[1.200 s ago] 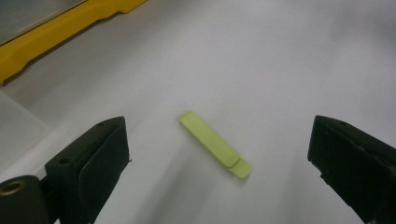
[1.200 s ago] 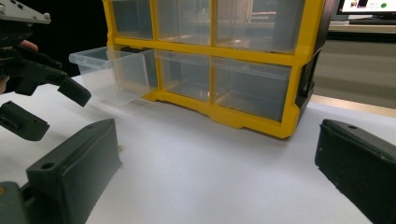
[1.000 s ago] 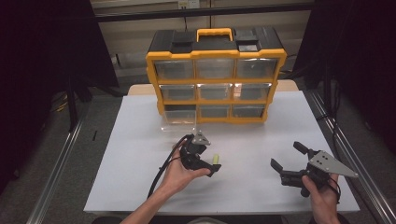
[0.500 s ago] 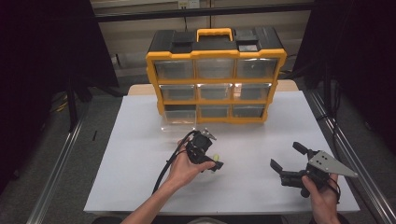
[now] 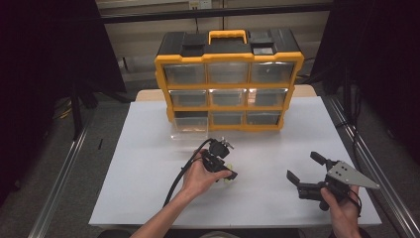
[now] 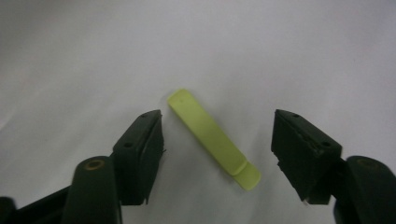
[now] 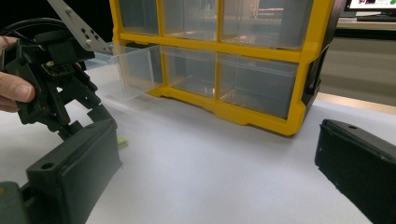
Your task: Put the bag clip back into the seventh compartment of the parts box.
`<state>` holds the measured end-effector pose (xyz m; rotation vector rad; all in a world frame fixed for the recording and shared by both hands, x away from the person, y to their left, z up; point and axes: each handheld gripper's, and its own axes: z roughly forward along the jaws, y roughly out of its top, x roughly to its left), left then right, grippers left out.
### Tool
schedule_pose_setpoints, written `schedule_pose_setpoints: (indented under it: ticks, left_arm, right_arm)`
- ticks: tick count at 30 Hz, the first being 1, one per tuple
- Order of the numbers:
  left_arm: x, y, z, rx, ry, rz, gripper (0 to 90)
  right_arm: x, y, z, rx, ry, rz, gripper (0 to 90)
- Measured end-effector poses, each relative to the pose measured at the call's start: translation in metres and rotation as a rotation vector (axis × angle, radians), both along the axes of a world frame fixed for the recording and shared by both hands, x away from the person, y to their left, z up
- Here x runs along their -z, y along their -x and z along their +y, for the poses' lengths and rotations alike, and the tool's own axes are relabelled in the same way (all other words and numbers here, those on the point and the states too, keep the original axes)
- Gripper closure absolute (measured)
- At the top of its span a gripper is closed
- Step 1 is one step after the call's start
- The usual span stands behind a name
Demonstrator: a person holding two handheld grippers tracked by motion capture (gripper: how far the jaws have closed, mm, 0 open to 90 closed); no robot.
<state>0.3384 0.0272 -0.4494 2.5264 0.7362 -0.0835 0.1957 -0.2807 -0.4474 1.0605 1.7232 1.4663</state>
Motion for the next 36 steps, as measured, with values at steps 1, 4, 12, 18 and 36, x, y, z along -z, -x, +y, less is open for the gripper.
schedule_pose_setpoints:
  ticks: [1,4,12,18,36]
  left_arm:
    - [0.0004,0.0002,-0.0003,-0.004,0.002,0.003,35.6]
    - [0.0003,0.0004,-0.0011,0.015,-0.012,0.013,37.4]
    - [0.0048,0.0036,-0.0061,0.061,-0.053,0.000,49.5]
    - [0.0048,0.0030,-0.0058,0.067,-0.073,-0.025,56.4]
    - [0.0066,0.0016,-0.0007,0.051,-0.079,-0.070,78.2]
  right_arm:
    - [0.0000,0.0000,0.0000,-0.001,0.000,0.001,0.0]
    - [0.0002,0.0000,-0.0006,-0.004,-0.002,0.009,0.0]
    - [0.0001,0.0008,-0.0001,-0.003,-0.005,0.009,0.0]
    - [0.0001,0.0006,0.0001,-0.011,-0.004,0.012,0.0]
    - [0.0002,0.0007,0.0004,-0.012,-0.005,0.015,0.0]
